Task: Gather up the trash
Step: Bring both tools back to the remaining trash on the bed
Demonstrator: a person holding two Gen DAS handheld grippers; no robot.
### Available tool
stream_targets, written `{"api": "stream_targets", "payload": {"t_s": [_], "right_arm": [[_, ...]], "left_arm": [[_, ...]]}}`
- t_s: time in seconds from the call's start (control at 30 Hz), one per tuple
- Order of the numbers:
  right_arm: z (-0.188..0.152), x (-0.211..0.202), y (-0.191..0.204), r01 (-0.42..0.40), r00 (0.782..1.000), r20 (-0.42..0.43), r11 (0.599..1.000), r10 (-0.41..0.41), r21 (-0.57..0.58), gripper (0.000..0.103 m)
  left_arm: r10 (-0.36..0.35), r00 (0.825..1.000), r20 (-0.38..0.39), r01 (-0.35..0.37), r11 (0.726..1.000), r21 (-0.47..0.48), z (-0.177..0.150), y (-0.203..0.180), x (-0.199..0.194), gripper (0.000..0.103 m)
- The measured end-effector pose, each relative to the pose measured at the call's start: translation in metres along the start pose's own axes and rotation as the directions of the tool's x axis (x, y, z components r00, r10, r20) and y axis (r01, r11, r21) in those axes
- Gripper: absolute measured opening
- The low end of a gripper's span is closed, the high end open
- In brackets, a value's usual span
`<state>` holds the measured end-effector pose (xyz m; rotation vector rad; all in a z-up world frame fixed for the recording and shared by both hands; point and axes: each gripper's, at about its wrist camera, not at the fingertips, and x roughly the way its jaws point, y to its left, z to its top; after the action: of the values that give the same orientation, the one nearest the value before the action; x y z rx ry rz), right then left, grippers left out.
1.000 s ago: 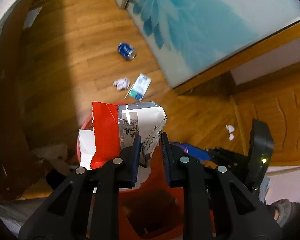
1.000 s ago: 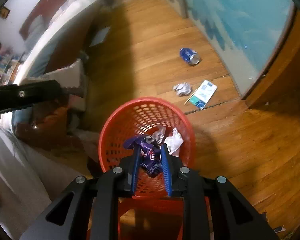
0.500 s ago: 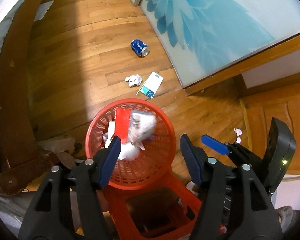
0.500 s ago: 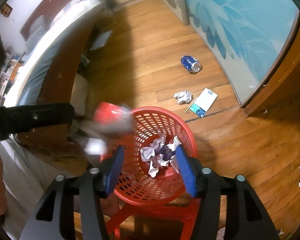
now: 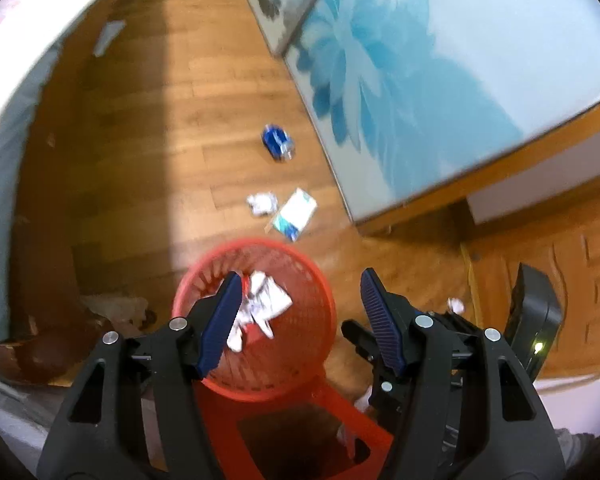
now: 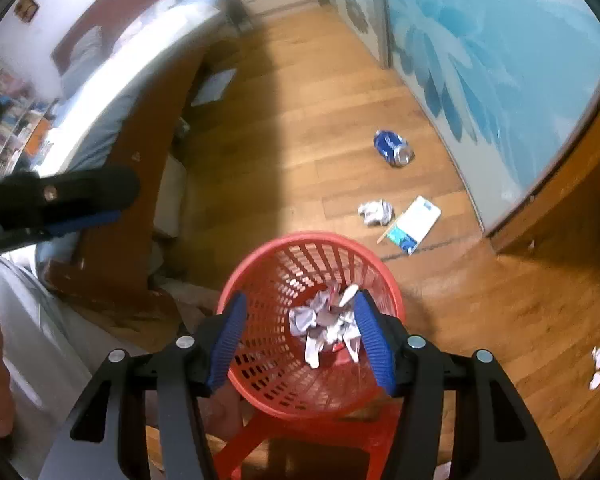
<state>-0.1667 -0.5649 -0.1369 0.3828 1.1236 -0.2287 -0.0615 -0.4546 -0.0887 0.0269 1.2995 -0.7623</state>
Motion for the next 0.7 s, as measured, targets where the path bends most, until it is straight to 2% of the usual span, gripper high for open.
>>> {"api": "stream_targets", "payload": {"t_s": [0.03,0.1,0.17,0.2,0.27,0.33,0.37,0.4,0.5,0.53,0.63,0.7], "right_arm": [[0.004,-0.006,0.014,0.038,0.999,0.042,0.997,-0.035,-0.068,0.059],[0.012,-0.011,0.033,0.038,0.997,0.075,0.991,-0.029,-0.125,0.059],[0.023,-0.018,0.054,0.029,0.994,0.106,0.986,-0.011,-0.166,0.062],[0.027,-0.021,0.064,0.024,0.992,0.122,0.982,-0.001,-0.186,0.062],[0.039,-0.028,0.093,0.011,0.986,0.163,0.972,0.028,-0.233,0.064],[0.049,-0.036,0.126,-0.008,0.978,0.200,0.959,0.067,-0.284,0.064],[0.053,-0.038,0.141,-0.018,0.974,0.209,0.953,0.084,-0.301,0.064],[0.056,-0.041,0.157,-0.032,0.971,0.216,0.947,0.105,-0.318,0.064],[0.068,-0.047,0.211,-0.086,0.955,0.231,0.919,0.186,-0.385,0.064],[0.071,-0.048,0.230,-0.101,0.949,0.233,0.906,0.212,-0.411,0.064],[0.081,-0.050,0.281,-0.139,0.932,0.239,0.877,0.273,-0.460,0.064],[0.089,-0.049,0.312,-0.162,0.921,0.240,0.863,0.306,-0.479,0.064]], "left_arm": [[0.010,0.999,0.030,-0.010,1.000,-0.005,0.000,0.002,-0.008,0.062],[0.039,0.990,0.136,-0.042,0.999,0.018,0.001,0.004,-0.040,0.062],[0.045,0.974,0.221,-0.055,0.998,0.038,0.001,0.011,-0.072,0.062],[0.058,0.960,0.274,-0.071,0.997,0.041,0.002,0.019,-0.093,0.062],[0.098,0.930,0.354,-0.113,0.993,0.023,0.002,0.039,-0.127,0.062],[0.180,0.878,0.444,-0.183,0.982,-0.036,-0.002,0.073,-0.168,0.063],[0.209,0.857,0.471,-0.205,0.977,-0.060,-0.005,0.085,-0.181,0.063],[0.251,0.823,0.510,-0.237,0.967,-0.093,-0.013,0.106,-0.197,0.064],[0.346,0.756,0.555,-0.289,0.938,-0.190,-0.037,0.159,-0.225,0.064],[0.369,0.744,0.557,-0.287,0.930,-0.231,-0.045,0.178,-0.231,0.064],[0.434,0.722,0.539,-0.275,0.895,-0.351,-0.065,0.231,-0.243,0.064],[0.462,0.719,0.519,-0.275,0.875,-0.397,-0.072,0.257,-0.250,0.064]]}}
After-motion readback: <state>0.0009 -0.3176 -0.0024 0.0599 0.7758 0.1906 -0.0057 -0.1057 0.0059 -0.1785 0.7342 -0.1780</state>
